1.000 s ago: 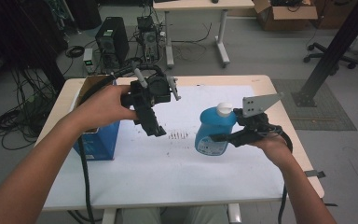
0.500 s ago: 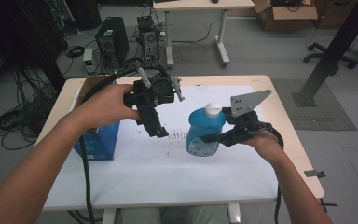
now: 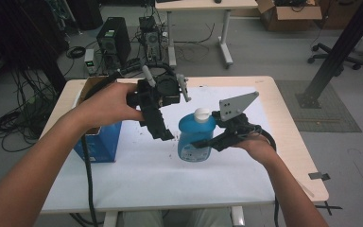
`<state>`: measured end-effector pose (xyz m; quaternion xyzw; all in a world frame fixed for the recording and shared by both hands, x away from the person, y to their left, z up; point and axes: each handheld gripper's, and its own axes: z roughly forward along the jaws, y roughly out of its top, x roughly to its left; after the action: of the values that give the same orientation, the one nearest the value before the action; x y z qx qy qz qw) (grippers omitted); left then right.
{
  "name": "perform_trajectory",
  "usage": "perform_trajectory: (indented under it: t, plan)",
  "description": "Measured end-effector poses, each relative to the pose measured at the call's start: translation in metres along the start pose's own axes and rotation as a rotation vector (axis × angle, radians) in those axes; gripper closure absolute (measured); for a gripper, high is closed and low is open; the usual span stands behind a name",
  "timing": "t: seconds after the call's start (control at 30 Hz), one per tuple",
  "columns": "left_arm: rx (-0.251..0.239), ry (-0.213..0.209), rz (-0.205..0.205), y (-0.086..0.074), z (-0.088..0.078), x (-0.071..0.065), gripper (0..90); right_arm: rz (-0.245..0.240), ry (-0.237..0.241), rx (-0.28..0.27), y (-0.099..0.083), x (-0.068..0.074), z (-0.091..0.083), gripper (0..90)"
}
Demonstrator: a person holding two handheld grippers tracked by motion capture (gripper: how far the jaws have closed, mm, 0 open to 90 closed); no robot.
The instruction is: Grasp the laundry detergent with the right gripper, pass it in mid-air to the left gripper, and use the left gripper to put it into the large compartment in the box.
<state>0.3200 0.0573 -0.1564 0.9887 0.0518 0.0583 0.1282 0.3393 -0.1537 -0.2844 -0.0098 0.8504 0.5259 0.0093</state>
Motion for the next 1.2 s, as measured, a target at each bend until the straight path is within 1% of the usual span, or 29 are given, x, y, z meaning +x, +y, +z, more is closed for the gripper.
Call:
perform_trajectory:
  t: [0.1,0.37,0.57,0.67,1.0,1.2]
  plan:
    - [-0.003,-0.006,-0.003,0.0,-0.001,0.0,5.4,-0.001,0.005,0.001,0.001,-0.001,0.004,44.4]
    - [-0.013,0.003,0.003,0.001,-0.007,-0.003,5.5,-0.011,0.023,0.007,0.008,-0.003,0.016,44.4]
    - [-0.018,0.003,0.013,0.006,-0.009,-0.004,5.5,-0.025,0.037,0.009,0.014,-0.003,0.023,44.4]
    - [-0.022,0.006,0.019,0.009,-0.011,-0.005,5.5,-0.033,0.042,0.024,0.016,-0.002,0.027,44.4]
    - [-0.005,-0.001,0.037,0.02,-0.008,-0.006,5.5,-0.038,0.04,0.032,0.02,-0.003,0.03,44.4]
    - [-0.004,0.002,0.04,0.025,-0.005,-0.005,5.4,-0.04,0.046,0.034,0.022,-0.003,0.032,44.4]
